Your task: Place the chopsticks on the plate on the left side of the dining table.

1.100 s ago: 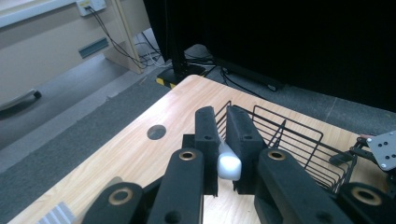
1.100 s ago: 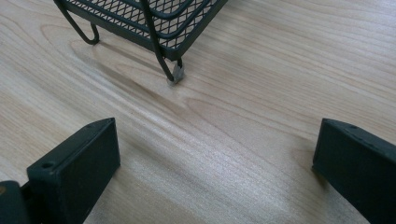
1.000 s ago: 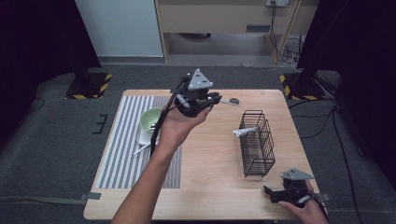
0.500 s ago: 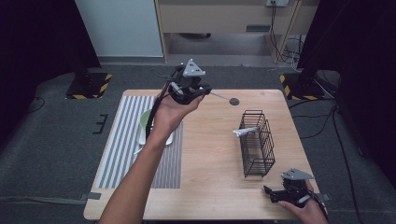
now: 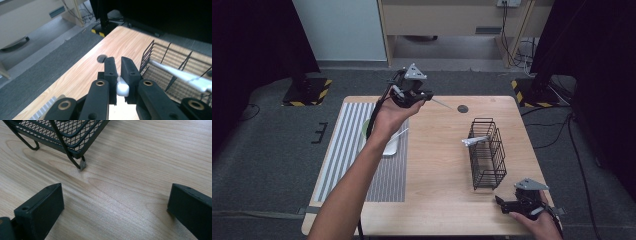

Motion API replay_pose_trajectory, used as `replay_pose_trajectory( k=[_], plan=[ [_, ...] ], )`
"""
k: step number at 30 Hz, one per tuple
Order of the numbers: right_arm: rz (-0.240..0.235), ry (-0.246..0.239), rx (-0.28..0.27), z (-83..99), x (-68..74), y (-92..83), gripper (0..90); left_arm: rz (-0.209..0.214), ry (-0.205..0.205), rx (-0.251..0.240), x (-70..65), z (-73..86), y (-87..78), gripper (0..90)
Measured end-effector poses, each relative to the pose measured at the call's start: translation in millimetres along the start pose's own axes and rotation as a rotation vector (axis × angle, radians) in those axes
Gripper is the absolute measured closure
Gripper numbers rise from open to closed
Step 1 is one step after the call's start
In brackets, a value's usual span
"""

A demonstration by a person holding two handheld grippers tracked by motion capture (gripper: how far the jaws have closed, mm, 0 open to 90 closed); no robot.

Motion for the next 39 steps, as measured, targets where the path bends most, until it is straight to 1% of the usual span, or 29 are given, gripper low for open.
replay_pose_trajectory(
  k=[3, 5, 8, 10, 11, 13, 14, 15, 17, 19, 20, 21, 23, 27, 31, 32, 34, 35, 38, 39],
  plan=[
    [0.002, -0.001, 0.000, -0.1, -0.2, 0.1, 0.5, -0.001, 0.001, 0.018, 3.2, 6.1, 4.2, 83.1],
    [0.000, 0.000, 0.000, -0.1, -0.1, 0.1, 0.5, -0.004, 0.011, 0.031, 4.6, 10.6, 8.0, 83.1],
    [0.001, -0.001, -0.002, -0.3, -0.3, 0.3, 0.5, 0.001, 0.007, 0.034, 5.8, 14.8, 10.4, 83.1],
    [-0.001, -0.002, -0.003, -0.6, -0.3, 0.4, 0.5, 0.001, 0.008, 0.047, 7.7, 19.9, 11.8, 83.1],
    [-0.005, -0.005, 0.000, -0.9, -0.5, 0.6, 0.5, -0.005, 0.003, 0.044, 10.5, 22.1, 11.2, 83.1],
    [-0.005, -0.005, -0.002, -1.3, -0.7, 1.0, 0.5, 0.002, -0.005, 0.041, 11.7, 23.2, 11.0, 83.1],
    [-0.005, -0.007, -0.003, -1.7, -1.1, 1.4, 0.5, -0.004, -0.004, 0.042, 13.9, 24.6, 10.8, 83.1],
    [-0.004, -0.003, -0.002, -2.2, -1.4, 1.9, 0.5, -0.001, -0.010, 0.038, 14.4, 25.2, 11.1, 83.1],
    [-0.003, -0.005, -0.002, -2.6, -1.9, 2.3, 0.5, 0.019, -0.027, 0.028, 15.2, 26.5, 11.7, 83.1],
    [-0.002, -0.002, -0.003, -3.5, -2.4, 3.0, 0.5, 0.015, -0.010, 0.038, 14.4, 28.8, 12.3, 83.1],
    [-0.003, -0.002, -0.003, -3.8, -2.6, 3.2, 0.5, 0.011, -0.013, 0.041, 15.5, 32.5, 13.0, 83.1],
    [-0.003, -0.002, -0.003, -3.8, -2.6, 3.2, 0.5, 0.011, -0.013, 0.041, 15.5, 32.5, 13.0, 83.1],
    [-0.007, -0.005, -0.001, -4.9, -3.8, 4.1, 0.5, 0.001, -0.014, 0.042, 17.3, 37.0, 12.0, 83.1],
    [-0.006, -0.009, -0.001, -5.1, -4.4, 4.3, 0.5, -0.004, -0.021, 0.037, 19.8, 45.6, 8.4, 83.1],
    [-0.006, -0.010, -0.001, -5.1, -4.5, 4.3, 0.5, -0.022, -0.039, 0.031, 25.9, 55.7, 3.0, 83.1],
    [-0.004, -0.010, -0.004, -5.4, -4.8, 4.6, 0.5, -0.020, -0.047, 0.031, 28.1, 59.7, 1.3, 83.1],
    [-0.007, -0.004, -0.003, -6.2, -5.0, 5.1, 0.6, -0.032, -0.054, 0.041, 32.2, 67.1, -0.4, 83.1],
    [-0.007, -0.006, -0.004, -6.6, -5.4, 5.5, 0.6, -0.031, -0.058, 0.043, 33.5, 70.3, -1.5, 83.1],
    [-0.004, -0.006, -0.003, -7.2, -6.3, 6.1, 0.6, -0.044, -0.068, 0.039, 37.3, 80.5, -6.7, 83.1],
    [-0.004, -0.006, -0.003, -7.2, -6.3, 6.1, 0.6, -0.044, -0.068, 0.039, 37.3, 80.5, -6.7, 83.1]
  ],
)
Point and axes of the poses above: each handheld gripper's, and its own axes: y roughly forward along the jaws, z roughly out of its underside, x roughly to its left, the point moved 8 cm from there along y, roughly forward along the jaws, and after that the axes turned 5 degrees about x, right-handed, at the moved point
